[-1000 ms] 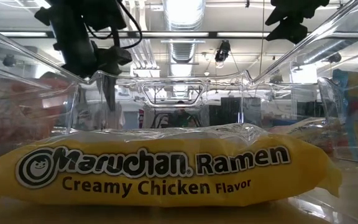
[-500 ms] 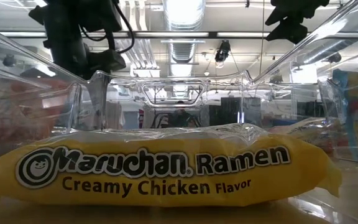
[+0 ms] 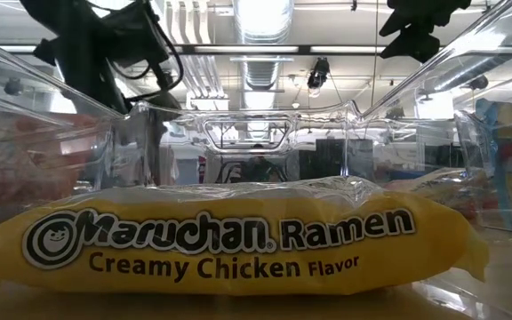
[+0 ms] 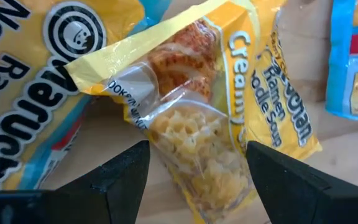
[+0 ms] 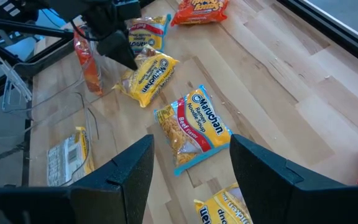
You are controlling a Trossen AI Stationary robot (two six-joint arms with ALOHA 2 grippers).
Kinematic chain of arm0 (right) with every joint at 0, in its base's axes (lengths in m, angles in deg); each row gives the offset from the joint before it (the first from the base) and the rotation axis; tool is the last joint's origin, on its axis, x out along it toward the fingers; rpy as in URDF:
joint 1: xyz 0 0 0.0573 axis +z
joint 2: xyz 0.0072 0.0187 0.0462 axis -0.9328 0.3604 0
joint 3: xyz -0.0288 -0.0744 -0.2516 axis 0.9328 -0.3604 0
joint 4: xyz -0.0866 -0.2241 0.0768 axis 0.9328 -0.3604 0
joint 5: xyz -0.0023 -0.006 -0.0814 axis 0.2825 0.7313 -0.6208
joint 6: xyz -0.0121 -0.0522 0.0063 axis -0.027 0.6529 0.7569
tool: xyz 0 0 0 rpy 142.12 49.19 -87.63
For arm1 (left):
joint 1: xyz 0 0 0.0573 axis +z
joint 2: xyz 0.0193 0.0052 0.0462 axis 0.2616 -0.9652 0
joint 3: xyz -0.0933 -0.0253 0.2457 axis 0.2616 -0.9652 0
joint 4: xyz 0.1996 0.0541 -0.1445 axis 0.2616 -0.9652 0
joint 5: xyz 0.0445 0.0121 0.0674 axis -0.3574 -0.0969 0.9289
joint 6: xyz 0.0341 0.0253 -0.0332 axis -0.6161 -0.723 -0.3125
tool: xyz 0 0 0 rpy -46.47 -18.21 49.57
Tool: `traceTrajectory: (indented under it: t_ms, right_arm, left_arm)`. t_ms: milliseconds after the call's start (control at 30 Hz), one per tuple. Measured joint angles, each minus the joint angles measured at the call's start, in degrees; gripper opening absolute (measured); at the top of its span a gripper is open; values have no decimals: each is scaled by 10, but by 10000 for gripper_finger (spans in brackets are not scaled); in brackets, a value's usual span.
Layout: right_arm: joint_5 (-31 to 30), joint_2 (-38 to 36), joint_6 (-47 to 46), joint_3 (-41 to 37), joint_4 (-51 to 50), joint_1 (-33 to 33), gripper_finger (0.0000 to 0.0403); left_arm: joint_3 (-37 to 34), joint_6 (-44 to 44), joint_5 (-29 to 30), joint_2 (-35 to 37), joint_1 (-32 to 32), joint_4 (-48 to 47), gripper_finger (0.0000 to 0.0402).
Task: Sort Maruchan noodles
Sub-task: Put the yellow noodle pack into the middle transparent bin
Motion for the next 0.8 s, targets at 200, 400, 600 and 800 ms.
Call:
traceTrajectory:
  t_ms: [200,400,600,800]
  right_arm:
    - [0,0,0,0,0,0,199]
    - [0,0,0,0,0,0,199]
    - [0,0,0,0,0,0,199]
    - [0,0,0,0,0,0,199]
  left_arm:
    - [-23,25,3,-19,0,66,252]
    - [-22,25,31,-32,1,91,252]
    - [-22,24,43,-45,1,101,237]
    - [-22,-2,47,-48,1,107,208]
